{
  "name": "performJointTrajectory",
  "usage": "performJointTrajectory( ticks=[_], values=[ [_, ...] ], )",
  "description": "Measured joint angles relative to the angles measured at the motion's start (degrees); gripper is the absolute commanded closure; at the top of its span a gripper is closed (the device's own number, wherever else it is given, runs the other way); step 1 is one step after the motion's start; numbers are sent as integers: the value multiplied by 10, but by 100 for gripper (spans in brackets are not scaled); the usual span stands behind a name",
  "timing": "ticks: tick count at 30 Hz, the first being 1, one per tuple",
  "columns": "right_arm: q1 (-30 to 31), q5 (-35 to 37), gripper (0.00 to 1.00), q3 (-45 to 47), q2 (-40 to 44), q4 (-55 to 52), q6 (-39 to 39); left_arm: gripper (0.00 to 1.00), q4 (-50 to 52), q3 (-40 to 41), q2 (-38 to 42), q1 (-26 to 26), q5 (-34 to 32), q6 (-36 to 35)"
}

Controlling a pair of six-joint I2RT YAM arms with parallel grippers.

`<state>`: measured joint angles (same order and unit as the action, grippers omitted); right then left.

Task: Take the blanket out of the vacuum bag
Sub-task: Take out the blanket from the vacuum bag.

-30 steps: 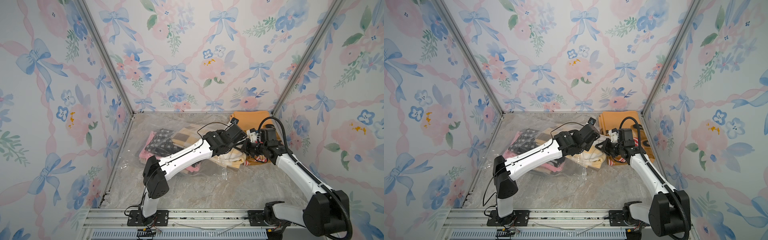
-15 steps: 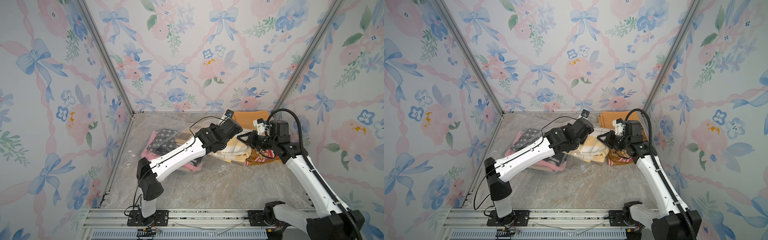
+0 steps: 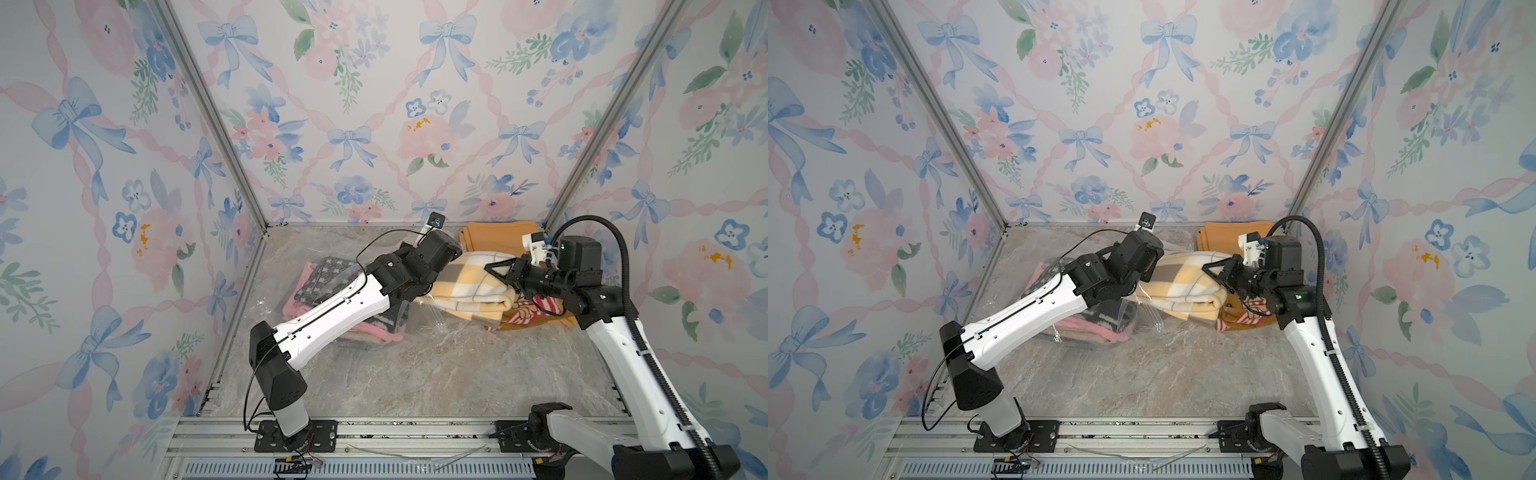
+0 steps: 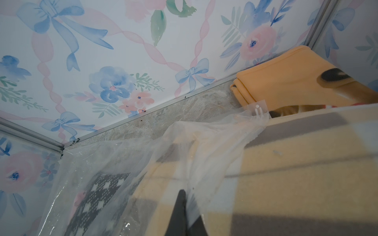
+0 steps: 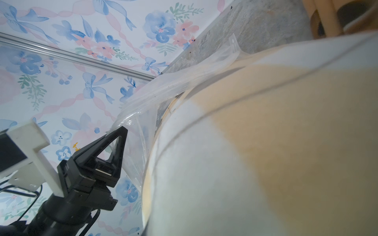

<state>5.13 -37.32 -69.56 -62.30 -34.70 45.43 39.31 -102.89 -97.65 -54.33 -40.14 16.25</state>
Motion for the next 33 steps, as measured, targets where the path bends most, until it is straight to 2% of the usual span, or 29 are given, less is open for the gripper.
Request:
performJointTrajectory(
  ticks=[10, 18, 33],
  values=[
    [-53, -10, 100, -30, 51, -34, 44, 100, -26, 51, 42, 3, 8, 7],
    [-63, -10, 100, -73, 61, -55, 73, 100, -46, 82, 68, 17, 16, 9],
    [-128, 22, 100, -228, 61, -134, 69, 100, -76, 146, 117, 45, 36, 9]
  ],
)
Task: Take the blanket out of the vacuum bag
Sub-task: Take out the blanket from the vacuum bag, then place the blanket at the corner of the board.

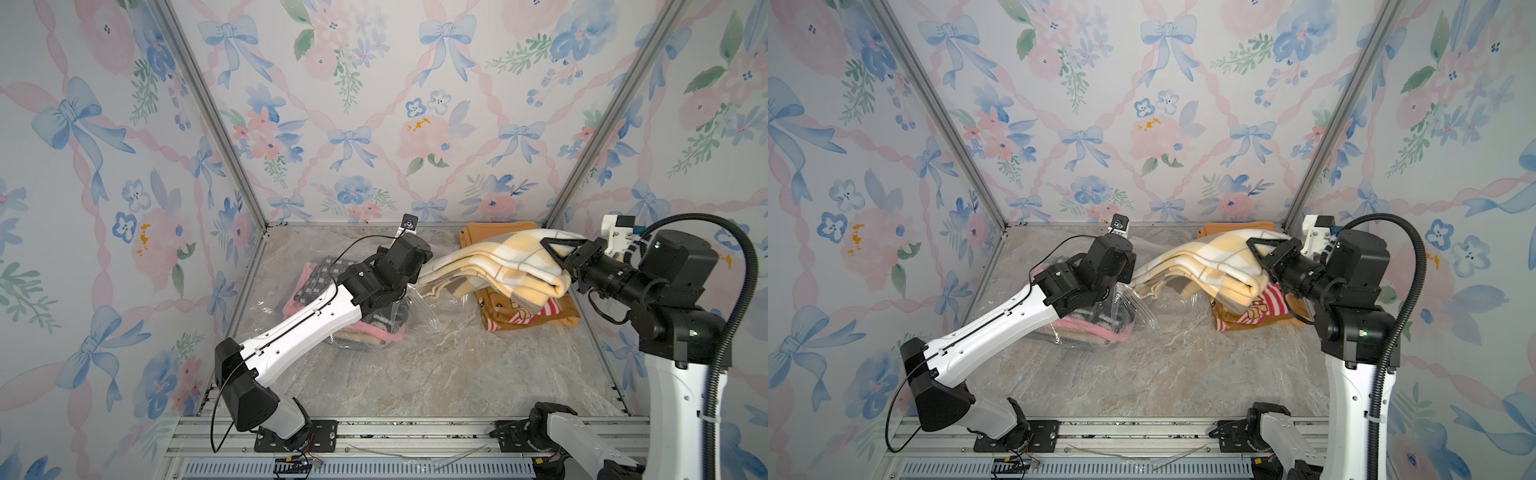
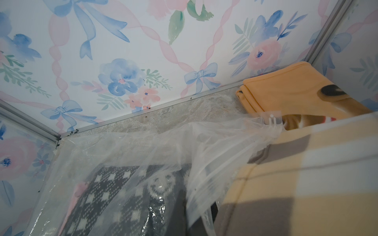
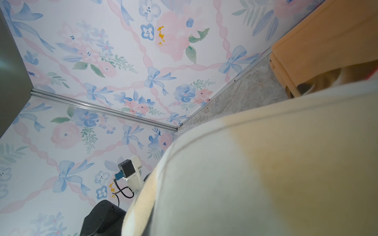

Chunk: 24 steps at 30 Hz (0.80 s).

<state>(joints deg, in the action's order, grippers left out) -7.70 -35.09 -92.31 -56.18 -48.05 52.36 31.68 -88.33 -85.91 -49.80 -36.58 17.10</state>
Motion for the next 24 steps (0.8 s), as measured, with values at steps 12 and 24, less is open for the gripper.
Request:
performJointTrajectory(
  ticks=[12, 24],
  values=[
    [-77, -2, 100, -122, -49, -14, -1, 100, -31, 71, 66, 56, 37, 0],
    [-113, 3, 100, -168, -131, 24, -4, 100, -39, 74, 66, 56, 52, 0]
  ],
)
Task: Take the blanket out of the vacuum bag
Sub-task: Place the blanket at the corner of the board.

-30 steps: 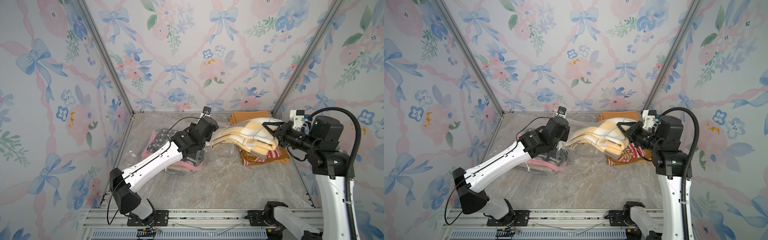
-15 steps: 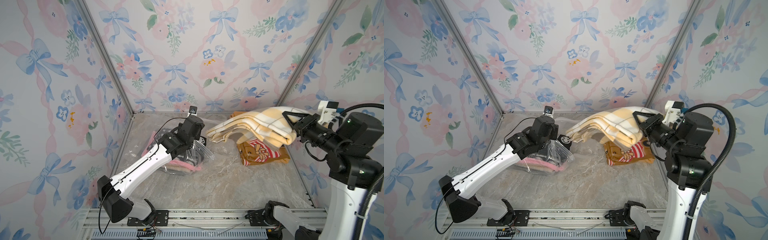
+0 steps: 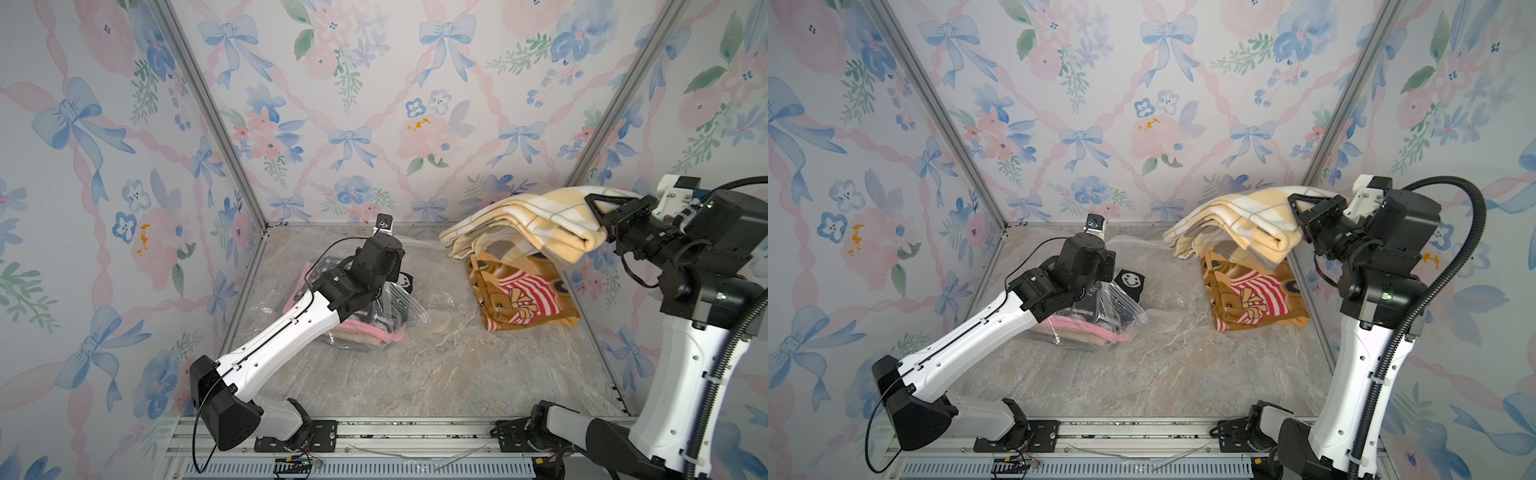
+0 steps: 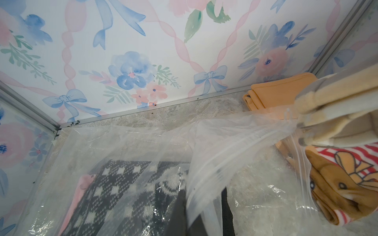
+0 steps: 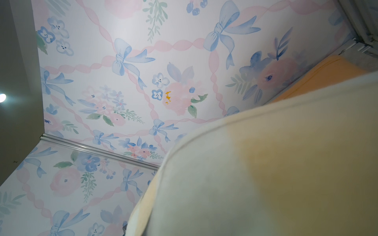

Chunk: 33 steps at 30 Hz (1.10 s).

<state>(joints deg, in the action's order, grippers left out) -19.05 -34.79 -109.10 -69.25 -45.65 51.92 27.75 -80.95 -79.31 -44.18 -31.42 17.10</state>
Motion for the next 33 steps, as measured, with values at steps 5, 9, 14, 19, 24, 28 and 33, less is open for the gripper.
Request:
performJointTrajectory(
  ticks=[5, 9, 14, 19, 24, 28, 33],
  values=[
    [-2, 19, 100, 8, -12, 29, -10, 100, 0, 0, 0, 0, 5, 1],
    [-4, 27, 100, 30, -13, 60, -19, 100, 0, 0, 0, 0, 8, 1],
    [-4, 33, 100, 56, -24, 100, -30, 100, 0, 0, -1, 0, 9, 1],
    [-4, 39, 100, 88, -40, 143, -43, 100, -1, 0, -6, 0, 9, 1],
    [-4, 40, 100, 111, -52, 183, -49, 100, -3, 0, -19, 0, 11, 7],
    [-3, 47, 100, 122, -60, 215, -58, 100, -3, -2, -30, 0, 15, 11],
    [-3, 51, 100, 143, -73, 256, -67, 100, -3, -4, -33, 0, 15, 11]
  ],
)
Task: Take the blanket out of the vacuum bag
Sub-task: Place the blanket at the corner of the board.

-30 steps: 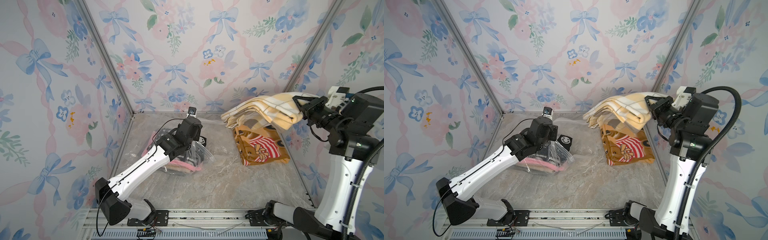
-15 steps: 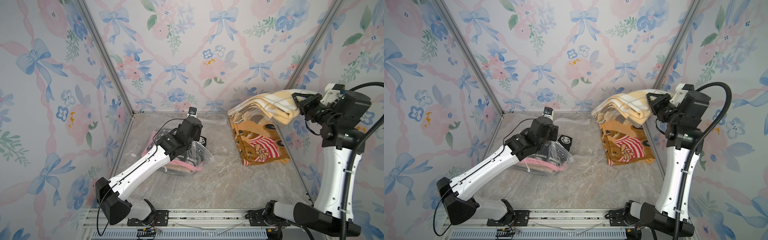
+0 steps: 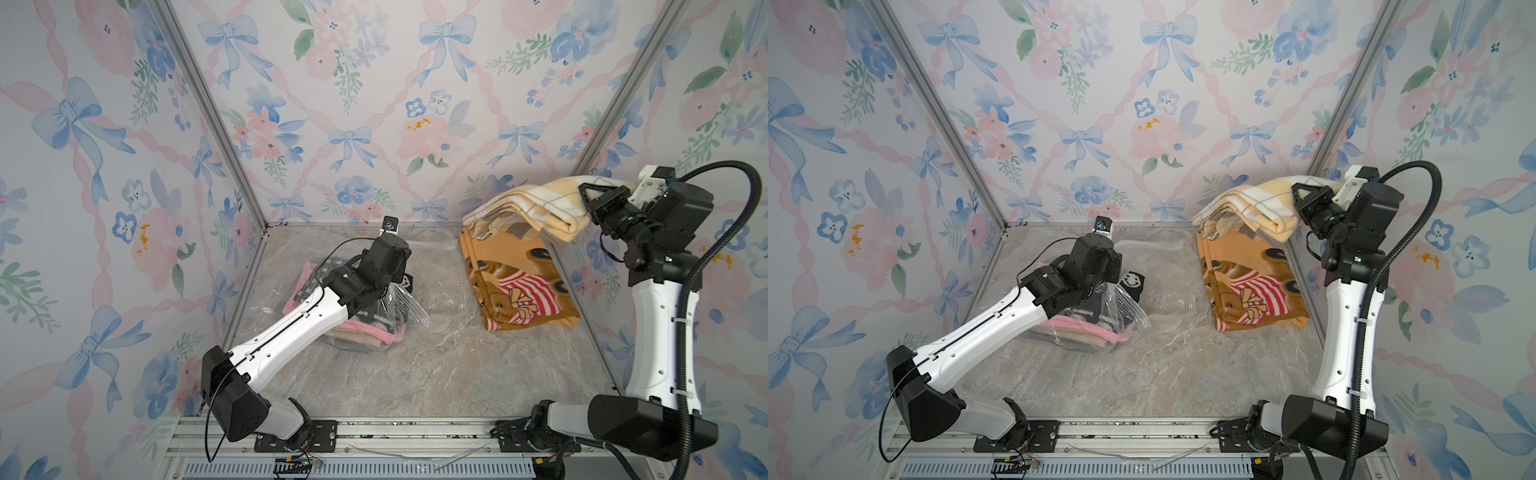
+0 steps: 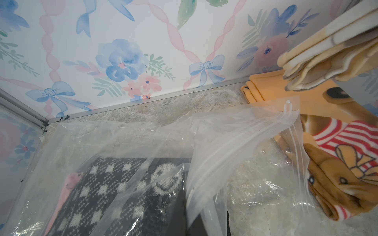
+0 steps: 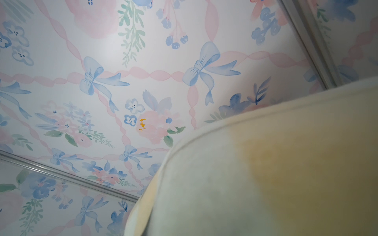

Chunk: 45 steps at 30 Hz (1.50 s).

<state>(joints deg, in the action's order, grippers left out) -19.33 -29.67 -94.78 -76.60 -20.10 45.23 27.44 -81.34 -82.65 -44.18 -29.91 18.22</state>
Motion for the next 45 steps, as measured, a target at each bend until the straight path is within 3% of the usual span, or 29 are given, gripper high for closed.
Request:
performJointTrajectory(
  ticks=[14, 37, 45],
  values=[
    [19, 15, 100, -12, -114, 37, -34, 100, -1, -9, -28, 0, 0, -2],
    [45, 34, 100, -170, -302, 77, -78, 100, -1, -41, -72, 20, 8, -5],
    [52, 34, 100, -226, -320, 73, -85, 100, -1, -42, -79, 23, 9, -5]
  ],
)
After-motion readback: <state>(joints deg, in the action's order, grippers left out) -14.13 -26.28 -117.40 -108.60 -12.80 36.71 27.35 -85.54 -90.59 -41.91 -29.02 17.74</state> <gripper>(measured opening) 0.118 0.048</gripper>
